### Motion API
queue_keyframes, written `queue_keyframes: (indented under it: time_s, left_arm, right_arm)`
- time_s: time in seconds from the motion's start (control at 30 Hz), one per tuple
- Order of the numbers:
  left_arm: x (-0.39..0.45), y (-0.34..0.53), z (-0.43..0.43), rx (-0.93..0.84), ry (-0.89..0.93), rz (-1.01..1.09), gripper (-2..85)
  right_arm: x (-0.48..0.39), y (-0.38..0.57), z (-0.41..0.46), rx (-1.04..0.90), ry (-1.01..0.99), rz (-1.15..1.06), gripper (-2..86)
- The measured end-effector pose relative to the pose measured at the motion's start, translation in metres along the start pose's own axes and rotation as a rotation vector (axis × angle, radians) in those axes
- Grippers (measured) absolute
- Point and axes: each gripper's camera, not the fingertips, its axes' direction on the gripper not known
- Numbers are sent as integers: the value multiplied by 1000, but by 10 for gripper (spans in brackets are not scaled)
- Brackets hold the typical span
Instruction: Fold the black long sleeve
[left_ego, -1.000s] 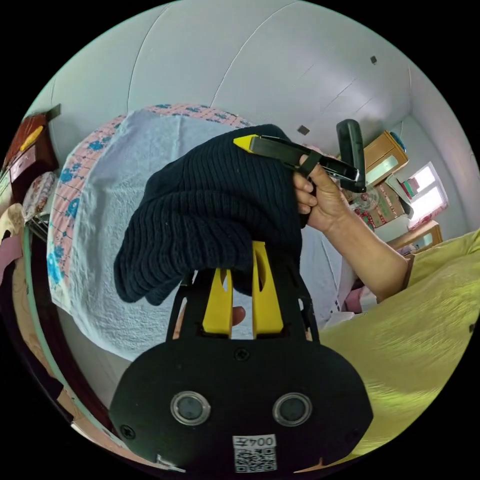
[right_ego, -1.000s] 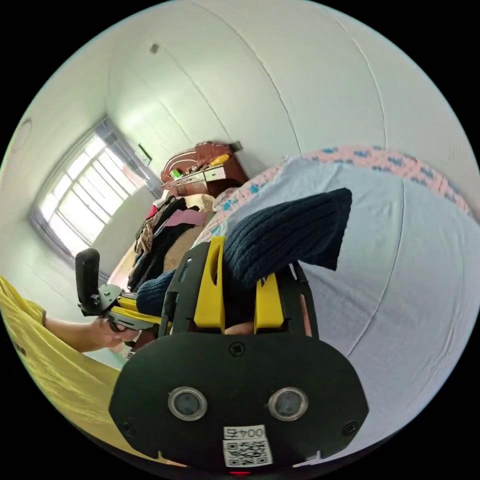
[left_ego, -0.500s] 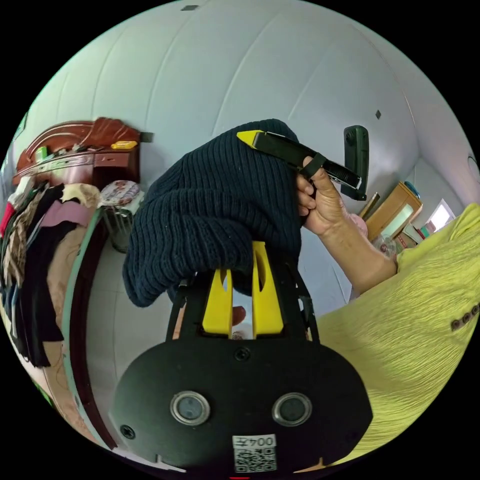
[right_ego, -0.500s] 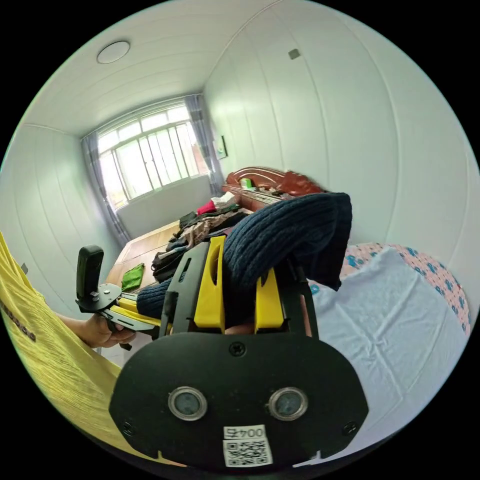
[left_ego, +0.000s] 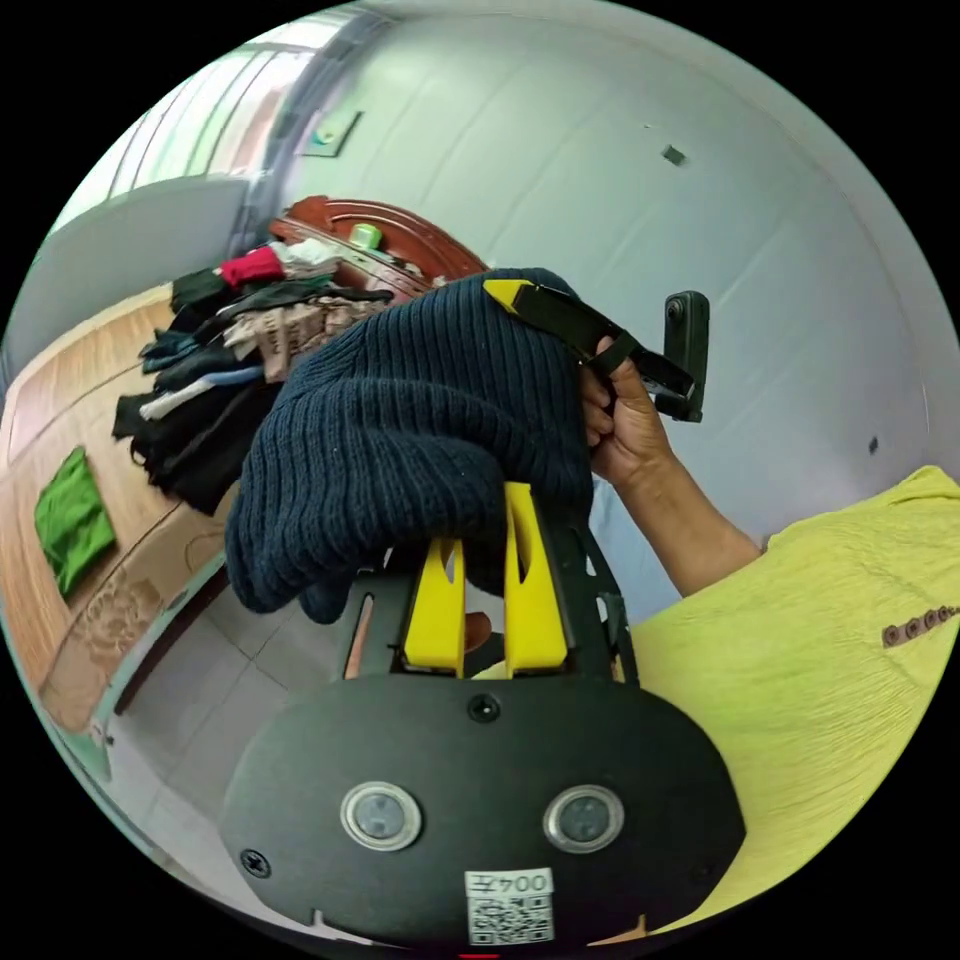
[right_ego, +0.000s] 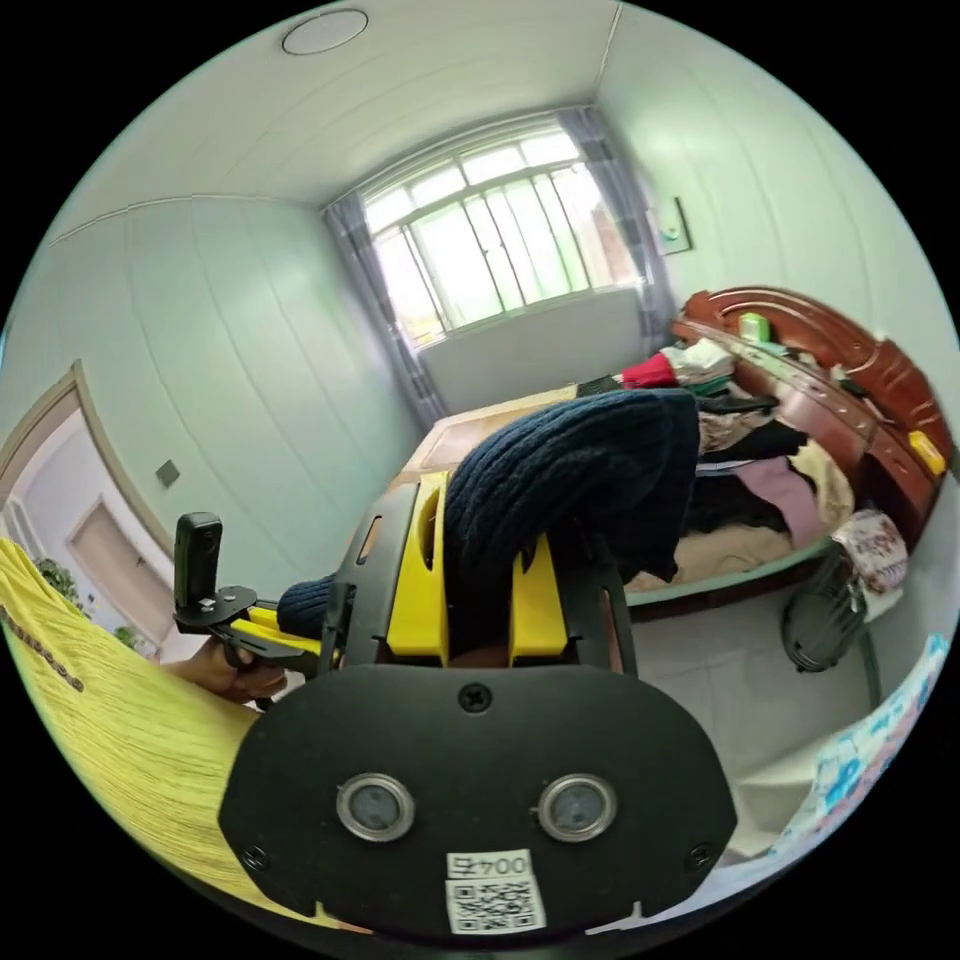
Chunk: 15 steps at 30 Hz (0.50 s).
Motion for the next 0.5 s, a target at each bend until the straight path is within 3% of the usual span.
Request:
queue_keyframes:
  time_s: [0.5]
  left_arm:
    - [-411, 74, -54, 322, 5, -699, 79]
  right_arm:
    - [4, 62, 566, -502, -498, -21, 97]
